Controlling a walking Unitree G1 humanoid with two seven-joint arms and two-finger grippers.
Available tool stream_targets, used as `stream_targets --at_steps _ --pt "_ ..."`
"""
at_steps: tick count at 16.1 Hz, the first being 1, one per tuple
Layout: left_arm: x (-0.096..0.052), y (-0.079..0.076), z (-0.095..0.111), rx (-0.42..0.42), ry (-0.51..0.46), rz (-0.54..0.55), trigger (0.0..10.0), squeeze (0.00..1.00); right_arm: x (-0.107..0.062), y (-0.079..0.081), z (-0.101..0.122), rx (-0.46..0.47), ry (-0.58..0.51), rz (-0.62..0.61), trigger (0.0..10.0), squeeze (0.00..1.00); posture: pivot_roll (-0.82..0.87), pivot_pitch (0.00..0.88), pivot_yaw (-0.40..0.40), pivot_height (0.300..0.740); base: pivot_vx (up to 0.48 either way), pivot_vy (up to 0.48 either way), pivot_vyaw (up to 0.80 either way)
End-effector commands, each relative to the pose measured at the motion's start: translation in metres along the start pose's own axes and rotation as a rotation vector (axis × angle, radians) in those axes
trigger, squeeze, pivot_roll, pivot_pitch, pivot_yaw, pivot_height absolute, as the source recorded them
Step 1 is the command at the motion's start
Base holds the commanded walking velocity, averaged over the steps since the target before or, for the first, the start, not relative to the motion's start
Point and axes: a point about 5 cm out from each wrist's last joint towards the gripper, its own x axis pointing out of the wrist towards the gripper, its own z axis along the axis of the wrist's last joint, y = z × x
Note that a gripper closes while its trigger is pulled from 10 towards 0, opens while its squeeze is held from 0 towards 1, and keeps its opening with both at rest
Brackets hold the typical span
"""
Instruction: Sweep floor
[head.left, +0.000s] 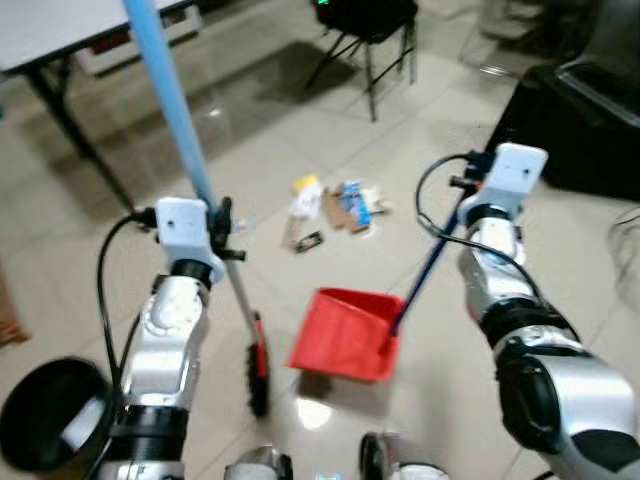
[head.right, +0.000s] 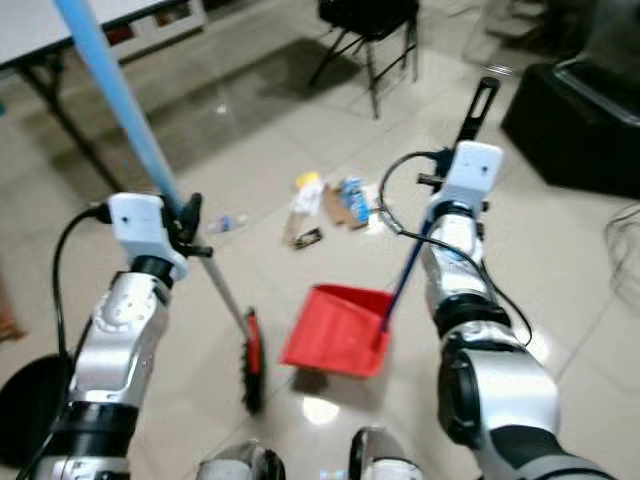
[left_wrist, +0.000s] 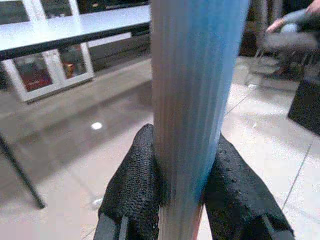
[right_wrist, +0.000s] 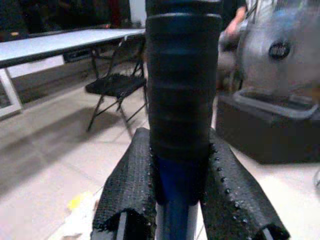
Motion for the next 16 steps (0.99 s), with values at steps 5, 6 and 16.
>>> stream_targets --at_steps 5,6,16 --pt "0.0047 0.0036 0.0113 -0.01 -0.065 0.001 10.0 0.0 0.0037 0.0142 0.0123 0.022 -0.049 0.033 10.0 0.0 0.04 0.093 0.043 0.74 0.349 0.0 0.0" --pt "0.0046 0.0026 0.0109 -0.011 -0.066 -0.003 10.0 0.0 0.0036 0.0135 0.012 0.018 -0.048 0.03 10.0 0.0 0.04 0.087 0.045 0.74 0.0 0.0 0.0" --pt "0.0105 -0.0016 0.0093 -0.015 -0.061 -0.032 10.0 0.0 0.003 0.0147 0.0106 0.03 -0.04 0.031 10.0 0.0 0.02 0.042 0.052 0.74 0.0 0.0 0.0"
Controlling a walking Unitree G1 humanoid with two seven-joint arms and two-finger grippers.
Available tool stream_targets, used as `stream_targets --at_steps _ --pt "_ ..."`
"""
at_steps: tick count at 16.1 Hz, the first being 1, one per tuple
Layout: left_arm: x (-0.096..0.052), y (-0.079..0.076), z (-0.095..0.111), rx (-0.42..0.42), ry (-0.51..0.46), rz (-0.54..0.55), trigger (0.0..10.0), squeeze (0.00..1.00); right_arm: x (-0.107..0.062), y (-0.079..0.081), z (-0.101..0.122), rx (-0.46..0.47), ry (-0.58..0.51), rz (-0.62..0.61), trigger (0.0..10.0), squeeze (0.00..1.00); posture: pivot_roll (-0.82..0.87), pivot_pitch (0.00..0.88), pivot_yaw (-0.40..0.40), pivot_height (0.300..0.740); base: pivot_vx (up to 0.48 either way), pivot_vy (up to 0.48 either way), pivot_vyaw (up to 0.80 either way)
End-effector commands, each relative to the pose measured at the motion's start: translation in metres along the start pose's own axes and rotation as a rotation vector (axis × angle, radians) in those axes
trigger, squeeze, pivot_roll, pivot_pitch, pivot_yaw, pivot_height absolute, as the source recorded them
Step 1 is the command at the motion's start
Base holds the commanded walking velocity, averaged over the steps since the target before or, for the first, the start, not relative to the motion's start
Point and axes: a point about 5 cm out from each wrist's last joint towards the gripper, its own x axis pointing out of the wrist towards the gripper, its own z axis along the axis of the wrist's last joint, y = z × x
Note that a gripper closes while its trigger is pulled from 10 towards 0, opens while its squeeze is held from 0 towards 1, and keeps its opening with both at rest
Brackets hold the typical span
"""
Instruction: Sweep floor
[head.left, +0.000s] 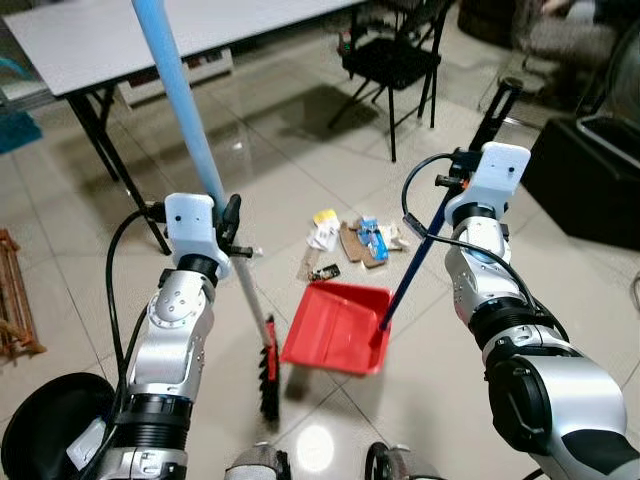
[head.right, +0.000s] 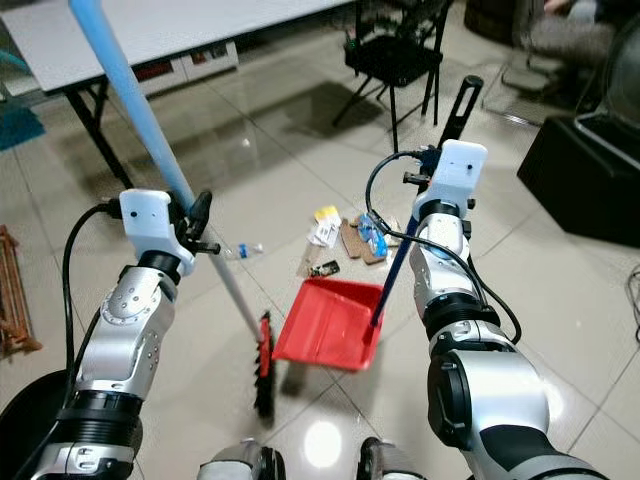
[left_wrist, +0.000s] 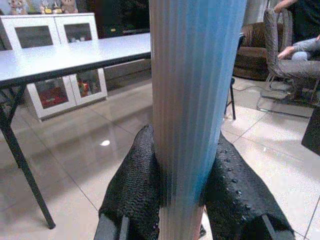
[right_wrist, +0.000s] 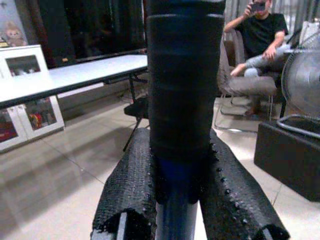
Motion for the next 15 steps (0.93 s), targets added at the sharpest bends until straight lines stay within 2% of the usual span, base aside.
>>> stream_targets --at_steps 1,5,15 --pt "0.0033 -0.0008 0.0123 -0.002 -0.068 -0.005 10.0 0.0 0.006 -0.0045 0.0126 0.006 -0.047 -0.019 10.0 0.0 0.02 0.043 0.053 0.74 0.0 0.0 0.0" --pt "0.0063 -0.0006 0.0155 0.001 -0.076 -0.005 10.0 0.0 0.0067 -0.0096 0.013 0.007 -0.045 -0.032 10.0 0.0 0.03 0.058 0.052 0.74 0.0 0.0 0.0" --pt "0.0075 0.004 0.0168 0.01 -0.075 0.015 10.0 0.0 0.0078 -0.0099 0.0154 -0.018 -0.055 -0.024 10.0 0.0 0.02 0.094 0.056 0.74 0.0 0.0 0.0"
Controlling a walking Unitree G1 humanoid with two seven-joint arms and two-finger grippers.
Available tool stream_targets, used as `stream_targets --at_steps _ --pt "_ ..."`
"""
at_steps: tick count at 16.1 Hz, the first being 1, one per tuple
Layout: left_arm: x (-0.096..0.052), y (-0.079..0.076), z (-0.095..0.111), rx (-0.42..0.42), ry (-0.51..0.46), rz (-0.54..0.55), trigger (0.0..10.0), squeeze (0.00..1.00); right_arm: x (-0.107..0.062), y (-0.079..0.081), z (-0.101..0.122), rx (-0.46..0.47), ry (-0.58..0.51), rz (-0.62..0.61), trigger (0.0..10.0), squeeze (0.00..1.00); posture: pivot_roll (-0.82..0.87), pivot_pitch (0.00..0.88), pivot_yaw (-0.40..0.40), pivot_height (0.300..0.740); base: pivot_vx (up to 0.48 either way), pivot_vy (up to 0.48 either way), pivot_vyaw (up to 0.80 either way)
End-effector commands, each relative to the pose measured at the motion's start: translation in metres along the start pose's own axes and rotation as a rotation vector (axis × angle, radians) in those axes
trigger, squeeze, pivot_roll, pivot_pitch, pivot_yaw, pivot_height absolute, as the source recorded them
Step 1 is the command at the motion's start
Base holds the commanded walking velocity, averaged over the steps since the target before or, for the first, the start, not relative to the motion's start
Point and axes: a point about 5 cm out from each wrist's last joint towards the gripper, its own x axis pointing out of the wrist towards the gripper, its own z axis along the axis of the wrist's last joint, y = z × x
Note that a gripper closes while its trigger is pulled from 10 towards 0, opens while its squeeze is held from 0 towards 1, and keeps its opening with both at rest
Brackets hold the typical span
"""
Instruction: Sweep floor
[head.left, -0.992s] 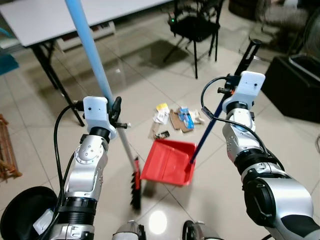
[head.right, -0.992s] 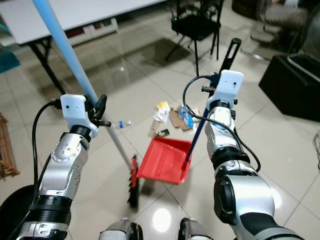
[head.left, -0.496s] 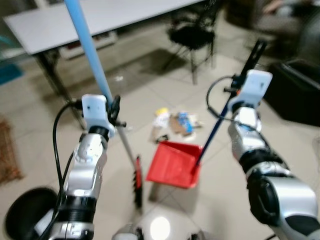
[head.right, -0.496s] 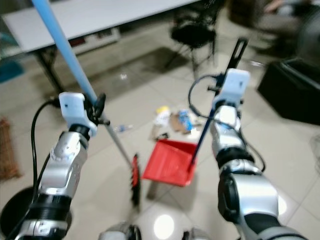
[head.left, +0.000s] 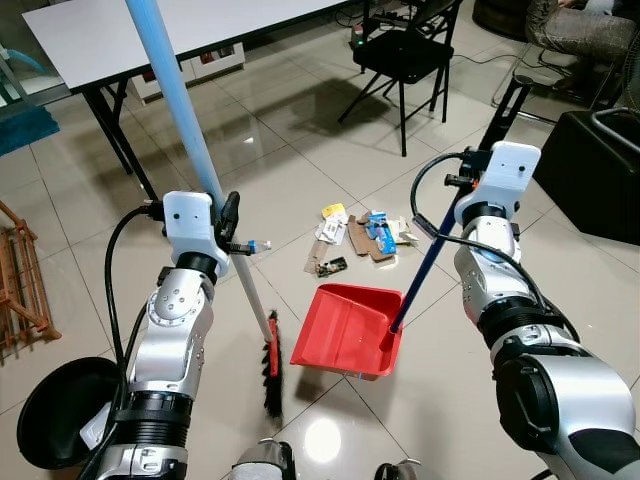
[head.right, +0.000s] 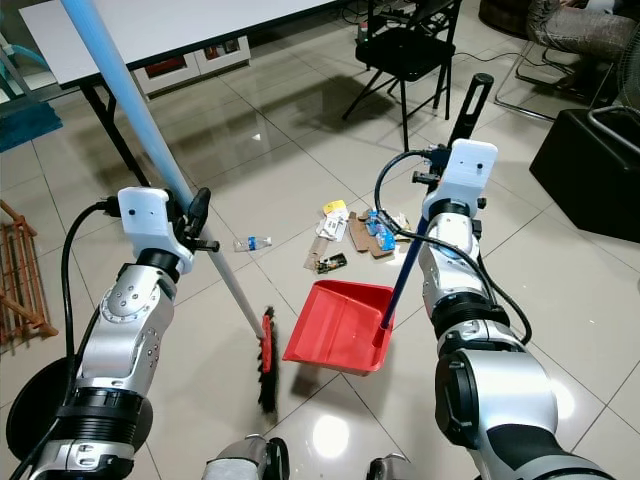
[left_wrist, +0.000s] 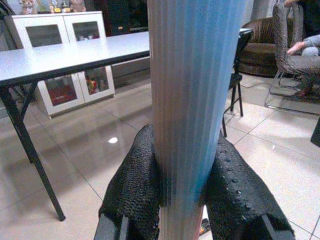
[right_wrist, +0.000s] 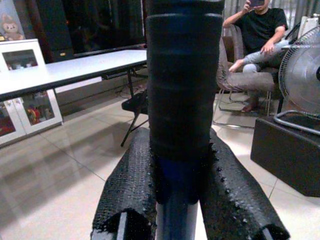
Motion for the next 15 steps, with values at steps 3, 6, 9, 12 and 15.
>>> stream_targets --at_steps 3,6,9,12,15 --pt "0.0035 0.0042 0.0139 0.009 -0.061 0.016 10.0 0.0 0.0044 0.0033 0.0107 0.012 -0.04 0.011 10.0 0.0 0.03 0.099 0.055 0.74 0.0 0.0 0.42" --pt "0.0024 0.0061 0.014 0.009 -0.058 0.021 10.0 0.0 0.0035 0.0056 0.0092 0.029 -0.034 0.015 10.0 0.0 0.03 0.112 0.06 0.74 0.0 0.0 0.0" --pt "0.0026 0.0078 0.0142 0.014 -0.057 0.027 10.0 0.0 0.0032 0.0063 0.0091 0.016 -0.036 0.017 10.0 0.0 0.03 0.112 0.063 0.74 0.0 0.0 0.0" --pt "0.0032 0.0075 0.0139 0.017 -0.053 0.023 10.0 0.0 0.003 0.0061 0.0089 0.012 -0.037 0.017 10.0 0.0 0.03 0.116 0.066 0.74 0.0 0.0 0.53" --pt "0.0034 0.0066 0.014 0.017 -0.052 0.019 10.0 0.0 0.0023 0.0049 0.0075 0.031 -0.031 0.012 10.0 0.0 0.03 0.117 0.066 0.74 0.0 0.0 0.13"
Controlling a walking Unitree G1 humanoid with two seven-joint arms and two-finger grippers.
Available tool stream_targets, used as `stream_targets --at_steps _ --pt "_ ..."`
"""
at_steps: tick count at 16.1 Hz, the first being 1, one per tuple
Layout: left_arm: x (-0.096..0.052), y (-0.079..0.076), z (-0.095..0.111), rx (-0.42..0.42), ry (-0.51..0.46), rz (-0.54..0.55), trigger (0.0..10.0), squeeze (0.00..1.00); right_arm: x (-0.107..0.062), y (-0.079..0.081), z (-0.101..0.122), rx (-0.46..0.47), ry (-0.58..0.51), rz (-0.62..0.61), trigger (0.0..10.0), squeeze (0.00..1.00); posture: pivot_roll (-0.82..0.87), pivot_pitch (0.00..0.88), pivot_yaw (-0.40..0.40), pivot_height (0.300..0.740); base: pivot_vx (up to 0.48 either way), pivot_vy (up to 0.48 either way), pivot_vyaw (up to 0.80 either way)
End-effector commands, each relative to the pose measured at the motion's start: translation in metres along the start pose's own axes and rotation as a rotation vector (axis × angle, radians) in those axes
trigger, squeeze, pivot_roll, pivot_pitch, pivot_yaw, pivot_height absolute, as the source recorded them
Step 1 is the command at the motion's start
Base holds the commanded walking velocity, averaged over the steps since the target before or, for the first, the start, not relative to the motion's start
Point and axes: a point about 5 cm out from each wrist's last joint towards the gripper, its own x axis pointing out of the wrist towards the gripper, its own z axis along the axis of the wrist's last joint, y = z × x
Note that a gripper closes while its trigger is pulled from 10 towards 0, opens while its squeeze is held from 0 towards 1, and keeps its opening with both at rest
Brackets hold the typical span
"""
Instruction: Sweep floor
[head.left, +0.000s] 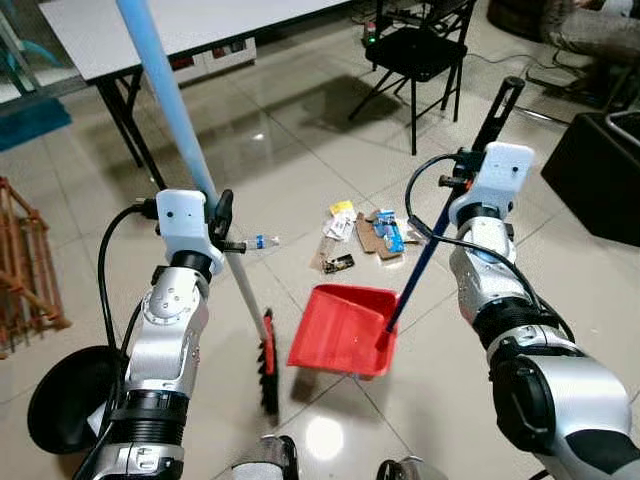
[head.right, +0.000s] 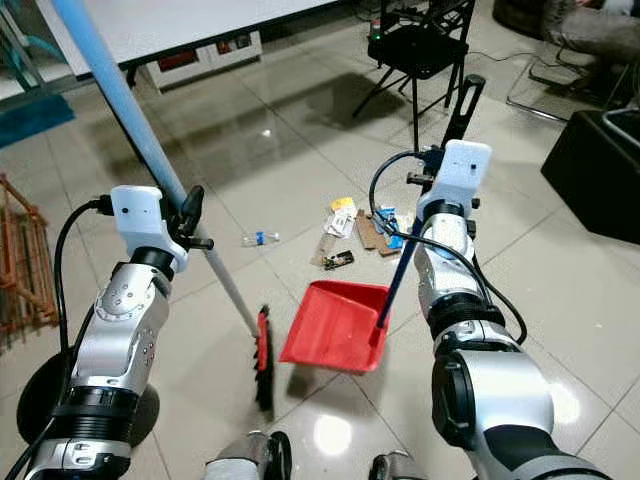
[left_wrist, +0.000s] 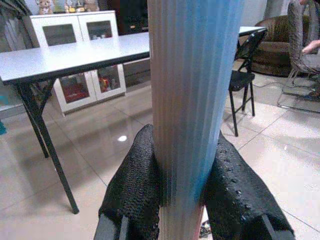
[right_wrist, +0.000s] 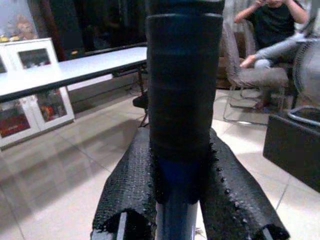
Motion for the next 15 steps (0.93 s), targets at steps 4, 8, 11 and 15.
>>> stream_targets --at_steps 4,8,11,15 --pt "0.0034 0.0019 0.0125 0.009 -0.052 0.004 10.0 0.0 0.0035 0.0 0.0088 0.014 -0.036 -0.002 10.0 0.0 0.03 0.112 0.068 0.74 0.239 0.0 0.0" --pt "0.0034 0.002 0.0128 0.014 -0.052 0.003 10.0 0.0 0.0031 0.0013 0.0083 0.019 -0.035 0.005 10.0 0.0 0.03 0.102 0.07 0.74 0.425 0.0 0.0" --pt "0.0031 0.0013 0.0123 0.016 -0.052 -0.001 10.0 0.0 0.0019 0.0023 0.0067 0.02 -0.032 0.007 10.0 0.0 0.02 0.09 0.072 0.74 0.471 0.0 0.0" --pt "0.0047 0.0008 0.013 0.016 -0.054 -0.005 10.0 0.0 0.0023 0.0026 0.0071 0.023 -0.031 0.006 10.0 0.0 0.03 0.094 0.069 0.74 0.472 0.0 0.0"
